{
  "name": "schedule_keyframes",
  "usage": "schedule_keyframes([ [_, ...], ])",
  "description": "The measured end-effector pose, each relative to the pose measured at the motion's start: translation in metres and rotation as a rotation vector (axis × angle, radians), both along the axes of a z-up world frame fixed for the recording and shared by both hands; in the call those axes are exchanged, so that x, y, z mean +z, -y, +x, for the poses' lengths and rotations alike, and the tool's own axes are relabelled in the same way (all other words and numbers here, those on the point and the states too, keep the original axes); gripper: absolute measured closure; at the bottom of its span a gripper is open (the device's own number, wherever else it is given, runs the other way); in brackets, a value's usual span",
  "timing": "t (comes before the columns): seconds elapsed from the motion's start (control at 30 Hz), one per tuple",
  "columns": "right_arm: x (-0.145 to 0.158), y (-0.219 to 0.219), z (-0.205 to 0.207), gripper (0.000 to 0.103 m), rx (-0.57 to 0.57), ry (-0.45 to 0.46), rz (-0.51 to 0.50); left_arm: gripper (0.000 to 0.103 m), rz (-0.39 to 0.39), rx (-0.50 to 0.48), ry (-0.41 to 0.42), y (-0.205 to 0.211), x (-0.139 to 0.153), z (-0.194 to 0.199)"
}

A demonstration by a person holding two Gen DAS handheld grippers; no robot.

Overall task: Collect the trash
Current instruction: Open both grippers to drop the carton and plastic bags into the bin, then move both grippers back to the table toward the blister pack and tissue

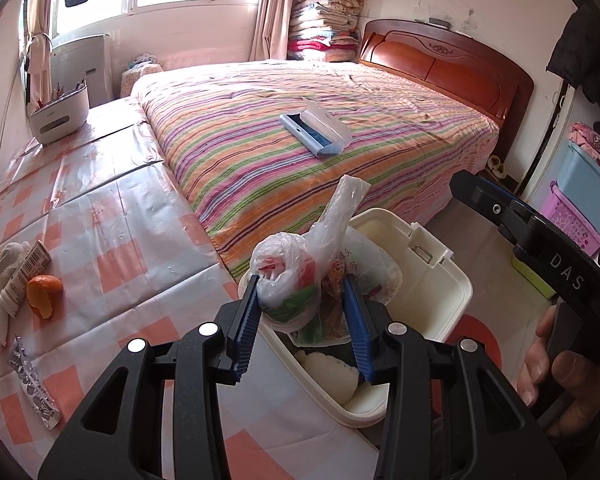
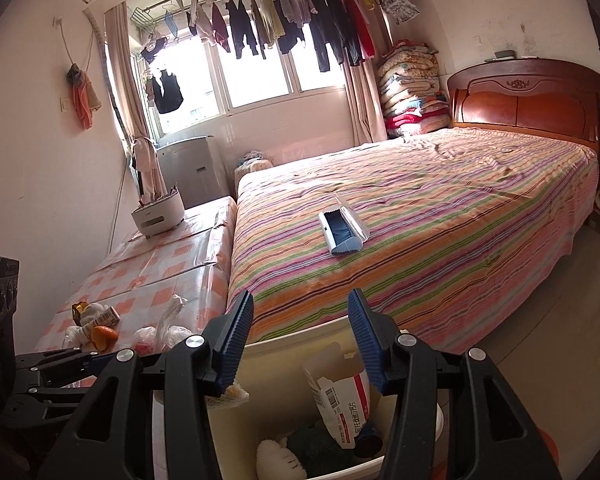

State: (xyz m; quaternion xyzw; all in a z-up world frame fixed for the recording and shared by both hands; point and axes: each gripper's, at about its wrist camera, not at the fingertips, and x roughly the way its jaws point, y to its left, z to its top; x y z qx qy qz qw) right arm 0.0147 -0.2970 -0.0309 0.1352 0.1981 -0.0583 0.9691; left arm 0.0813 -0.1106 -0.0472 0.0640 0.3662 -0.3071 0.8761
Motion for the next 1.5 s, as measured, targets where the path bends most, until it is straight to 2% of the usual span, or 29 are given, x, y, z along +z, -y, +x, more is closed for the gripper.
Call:
schedule_keyframes([
  [0.23, 0.002, -0.001, -0.002, 0.054, -0.004, 0.015, -0.003, 0.059, 0.005, -0.031, -0.003, 0.009, -0.003, -0.005],
  [0.33, 0.002, -0.001, -0.002, 0.054, -0.006, 0.016, -0.003, 0.053, 0.003, -0.029, 0.027, 0.009, -0.001, -0.008],
  [0.37, 0.001, -0.001, -0.002, 0.054, -0.006, 0.015, -0.002, 0.045, 0.003, -0.032, 0.036, 0.009, 0.001, -0.009],
  [0.4, 0.001, -0.001, -0.003, 0.054, -0.007, 0.016, -0.002, 0.030, 0.003, -0.031, 0.047, 0.009, 0.003, -0.010],
  [0.43, 0.001, -0.001, -0.003, 0.054, -0.008, 0.017, -0.002, 0.024, 0.005, -0.024, 0.063, 0.009, 0.005, -0.012],
  [0.47, 0.001, -0.001, -0.003, 0.054, -0.008, 0.017, -0.002, 0.023, 0.001, -0.015, 0.082, 0.007, 0.008, -0.014],
  [0.67, -0.001, -0.003, -0.002, 0.054, -0.001, 0.013, 0.002, 0.021, -0.007, 0.022, 0.108, -0.009, 0.019, -0.014],
  [1.07, 0.001, -0.033, 0.011, 0.054, 0.071, -0.003, -0.022, 0.020, -0.033, 0.173, 0.081, -0.064, 0.028, 0.006],
  [1.33, -0.003, -0.072, 0.029, 0.054, 0.174, -0.030, -0.037, 0.019, -0.036, 0.343, 0.088, -0.135, 0.039, 0.020],
  [1.5, -0.006, -0.105, 0.039, 0.054, 0.257, -0.043, -0.058, 0.019, 0.008, 0.479, 0.063, -0.200, 0.033, 0.038],
])
